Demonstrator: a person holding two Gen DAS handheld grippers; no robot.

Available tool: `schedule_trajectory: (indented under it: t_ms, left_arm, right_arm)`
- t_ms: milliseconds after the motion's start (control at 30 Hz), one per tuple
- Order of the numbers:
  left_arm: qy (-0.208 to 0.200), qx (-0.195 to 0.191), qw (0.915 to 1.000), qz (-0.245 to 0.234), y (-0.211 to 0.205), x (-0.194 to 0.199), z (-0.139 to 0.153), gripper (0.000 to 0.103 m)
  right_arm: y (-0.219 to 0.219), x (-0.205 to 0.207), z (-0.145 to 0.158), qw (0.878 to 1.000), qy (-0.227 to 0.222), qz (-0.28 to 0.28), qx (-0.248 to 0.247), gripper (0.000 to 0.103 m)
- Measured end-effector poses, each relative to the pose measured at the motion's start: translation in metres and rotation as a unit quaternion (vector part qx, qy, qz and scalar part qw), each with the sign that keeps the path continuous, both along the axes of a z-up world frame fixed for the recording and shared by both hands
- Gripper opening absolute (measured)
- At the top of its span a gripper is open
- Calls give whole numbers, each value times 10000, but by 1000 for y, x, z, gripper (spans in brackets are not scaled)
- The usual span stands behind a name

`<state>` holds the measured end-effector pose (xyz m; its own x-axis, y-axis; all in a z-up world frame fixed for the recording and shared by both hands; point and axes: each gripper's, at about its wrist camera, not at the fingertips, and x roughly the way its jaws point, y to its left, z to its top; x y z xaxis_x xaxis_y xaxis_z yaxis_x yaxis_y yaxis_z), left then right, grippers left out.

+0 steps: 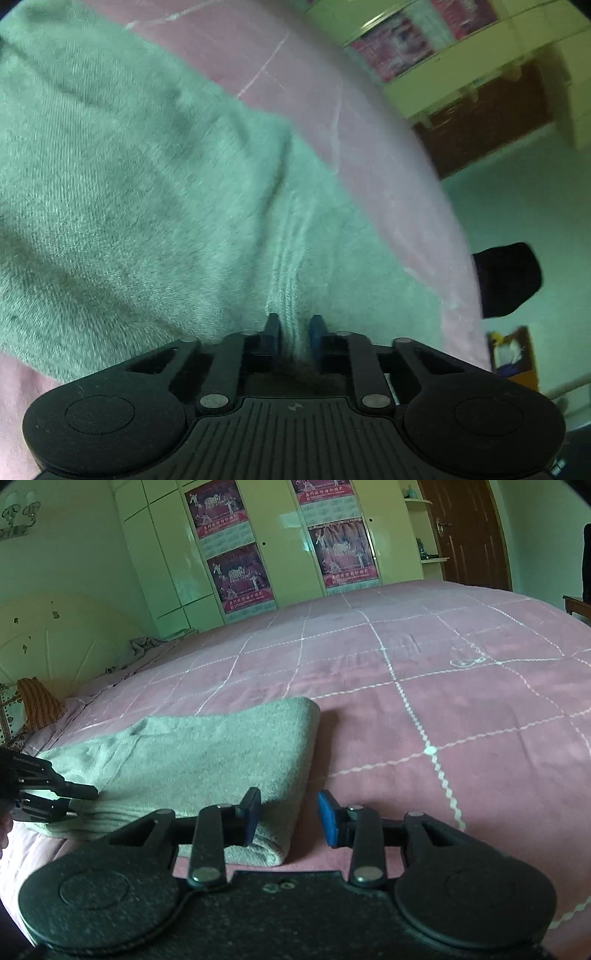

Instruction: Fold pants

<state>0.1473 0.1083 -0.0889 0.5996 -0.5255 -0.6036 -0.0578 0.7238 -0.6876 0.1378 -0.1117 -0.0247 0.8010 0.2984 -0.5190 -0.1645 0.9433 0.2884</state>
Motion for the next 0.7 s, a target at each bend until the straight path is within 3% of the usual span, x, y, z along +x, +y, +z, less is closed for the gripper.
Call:
schedule_trajectory:
  t_ms: [133,267,333,400,500,600,700]
  left_arm:
    - [-535,-141,9985,22,5,-32,17,13]
    - [-263,427,9986,-139,2,-36,-1,13]
    - [-170,269,9995,12,8,-37,-7,15]
    - [-198,357,9992,54,8,-40,-2,19]
    - [-327,722,9968,78,7,-43,10,28]
    - [-572,1283,9899,177,3,-50,31,30]
    - [-1079,1871,9764,36,3,-44,62,30]
  right_arm:
    - [1,0,-2,9999,96,-39,-25,35]
    - [3,-2,-2,9999,77,-13,-90,36]
    - [6,-2,-3,9999,83,-2,-120,36]
    - [8,-8,5,9995,-176,-67,-238,35]
    - [11,-15,12,9987,-407,115,-295,33]
    - [24,-2,-6,9966,342,294,-696,30]
    - [26,-5,7,9979,41,230,-600,19]
